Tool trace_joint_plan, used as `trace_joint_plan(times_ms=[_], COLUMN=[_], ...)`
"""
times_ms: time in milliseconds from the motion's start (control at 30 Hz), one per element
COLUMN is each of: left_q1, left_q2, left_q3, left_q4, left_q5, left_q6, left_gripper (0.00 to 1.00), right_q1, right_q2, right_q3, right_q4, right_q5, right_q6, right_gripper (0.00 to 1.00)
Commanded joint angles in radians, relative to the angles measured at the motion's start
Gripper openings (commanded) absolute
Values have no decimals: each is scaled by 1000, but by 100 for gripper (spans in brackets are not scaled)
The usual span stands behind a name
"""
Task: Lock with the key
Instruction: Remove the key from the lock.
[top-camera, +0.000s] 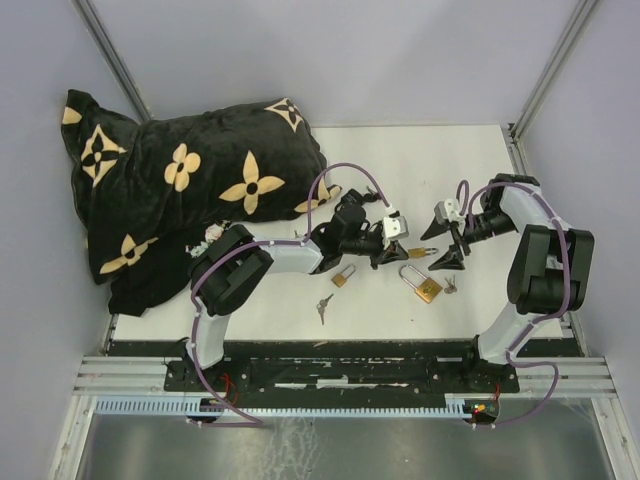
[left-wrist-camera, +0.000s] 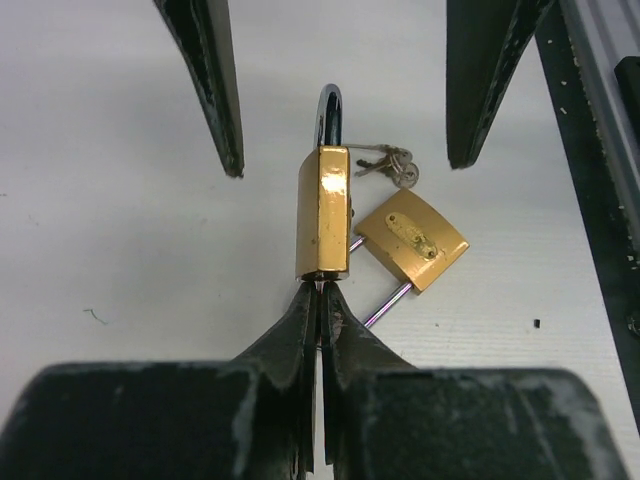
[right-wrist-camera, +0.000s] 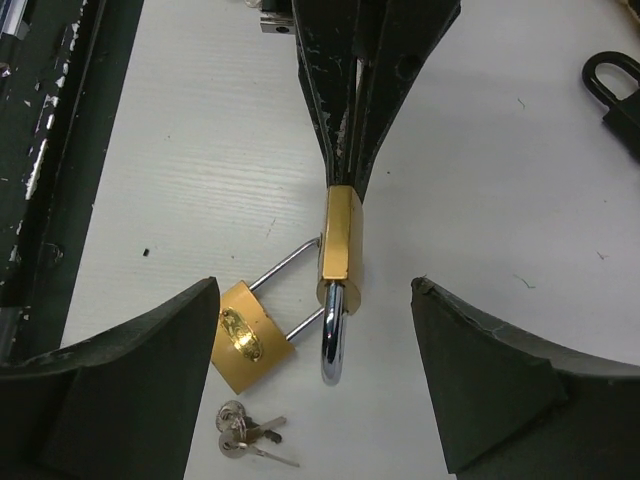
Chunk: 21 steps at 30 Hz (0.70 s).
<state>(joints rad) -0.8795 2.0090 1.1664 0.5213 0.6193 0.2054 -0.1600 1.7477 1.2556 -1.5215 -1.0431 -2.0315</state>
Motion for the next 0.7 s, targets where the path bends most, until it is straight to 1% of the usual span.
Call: trace_joint_plan(times_ms=[0, 67, 167, 233, 300, 400, 433, 500, 667], left_q1=[-5, -5, -6, -6, -5, -2, 1, 11, 47], left_q2=[-63, -64, -63, -62, -61, -64, -66, -74, -83], left_q3=[27, 28, 27, 28, 26, 17, 13, 0, -27], left_q4=[164, 164, 162, 161, 161, 143, 127, 107, 78], left_q5=[79, 85, 88, 89, 86, 69, 59, 40, 33], left_q6=[-34, -38, -39, -39, -36, -9, 4, 23, 19], left_gripper=[3, 3, 3, 3, 3, 3, 3, 3, 3], right_q1=[44, 52, 56, 58, 57, 49, 40, 11, -39], right_q2=[-18, -31, -43, -46, -51, -73, -82, -94, -96], right_q3=[-17, -26, -24, -20, -18, -19, -18, -16, -3], right_q4=[85, 142, 166, 170, 175, 178, 175, 154, 90], right_q5=[-17, -4, -2, 4, 10, 17, 13, -5, 10], right_q6=[64, 140, 171, 177, 194, 199, 191, 162, 76], right_gripper=[81, 75, 60, 46, 29, 11, 7, 4, 2])
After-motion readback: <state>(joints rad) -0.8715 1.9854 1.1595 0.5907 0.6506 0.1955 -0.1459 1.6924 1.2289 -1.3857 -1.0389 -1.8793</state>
